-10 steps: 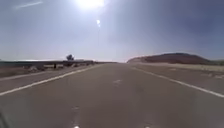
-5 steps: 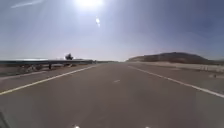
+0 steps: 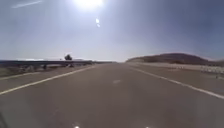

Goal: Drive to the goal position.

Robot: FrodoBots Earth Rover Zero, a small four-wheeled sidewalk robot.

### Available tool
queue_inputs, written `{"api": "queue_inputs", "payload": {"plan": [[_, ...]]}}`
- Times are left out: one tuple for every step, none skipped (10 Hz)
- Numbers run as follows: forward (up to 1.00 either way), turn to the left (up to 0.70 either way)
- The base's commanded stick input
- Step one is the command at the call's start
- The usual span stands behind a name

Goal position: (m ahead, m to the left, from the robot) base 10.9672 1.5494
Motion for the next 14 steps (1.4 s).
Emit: {"api": "queue_inputs", "payload": {"plan": [[1.0,0.0],[1.0,0.0],[1.0,0.0],[1.0,0.0],[1.0,0.0],[1.0,0.0],[1.0,0.0],[1.0,0.0],[1.0,0.0],[1.0,0.0],[1.0,0.0],[1.0,0.0],[1.0,0.0],[1.0,0.0]]}}
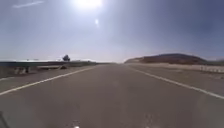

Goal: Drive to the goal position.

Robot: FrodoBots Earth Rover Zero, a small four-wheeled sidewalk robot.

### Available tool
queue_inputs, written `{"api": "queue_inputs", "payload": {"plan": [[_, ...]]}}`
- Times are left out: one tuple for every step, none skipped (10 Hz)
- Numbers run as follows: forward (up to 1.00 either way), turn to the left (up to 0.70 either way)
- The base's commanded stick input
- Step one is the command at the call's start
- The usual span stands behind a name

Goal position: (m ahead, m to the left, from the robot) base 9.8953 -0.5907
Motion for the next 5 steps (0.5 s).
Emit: {"api": "queue_inputs", "payload": {"plan": [[1.0,0.0],[1.0,0.0],[1.0,0.27],[1.0,0.27],[1.0,0.0]]}}
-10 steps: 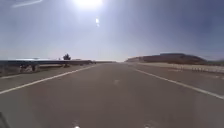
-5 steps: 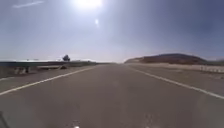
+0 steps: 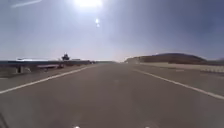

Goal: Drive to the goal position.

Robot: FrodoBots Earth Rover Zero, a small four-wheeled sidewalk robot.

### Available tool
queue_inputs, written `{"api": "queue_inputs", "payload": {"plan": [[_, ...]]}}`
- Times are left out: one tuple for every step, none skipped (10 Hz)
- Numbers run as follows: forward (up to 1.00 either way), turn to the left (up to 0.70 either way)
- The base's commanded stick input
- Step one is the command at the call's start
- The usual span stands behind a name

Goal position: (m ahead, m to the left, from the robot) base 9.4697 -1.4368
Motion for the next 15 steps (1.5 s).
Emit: {"api": "queue_inputs", "payload": {"plan": [[1.0,0.0],[1.0,0.0],[1.0,0.0],[1.0,0.0],[1.0,0.0],[1.0,0.0],[1.0,0.0],[1.0,0.0],[1.0,0.0],[1.0,0.0],[1.0,0.0],[1.0,0.0],[1.0,0.0],[1.0,0.0],[1.0,0.0]]}}
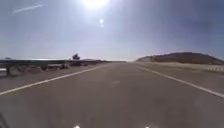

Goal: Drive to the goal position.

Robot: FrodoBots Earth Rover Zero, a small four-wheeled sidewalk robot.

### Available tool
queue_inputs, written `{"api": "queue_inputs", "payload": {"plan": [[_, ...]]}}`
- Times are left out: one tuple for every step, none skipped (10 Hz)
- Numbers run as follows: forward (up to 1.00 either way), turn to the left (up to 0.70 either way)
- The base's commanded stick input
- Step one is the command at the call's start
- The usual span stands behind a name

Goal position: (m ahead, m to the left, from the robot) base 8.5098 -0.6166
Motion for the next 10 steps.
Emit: {"api": "queue_inputs", "payload": {"plan": [[1.0,0.0],[1.0,0.0],[1.0,0.0],[1.0,0.0],[1.0,0.0],[1.0,0.0],[1.0,0.0],[1.0,0.0],[1.0,0.0],[1.0,0.0]]}}
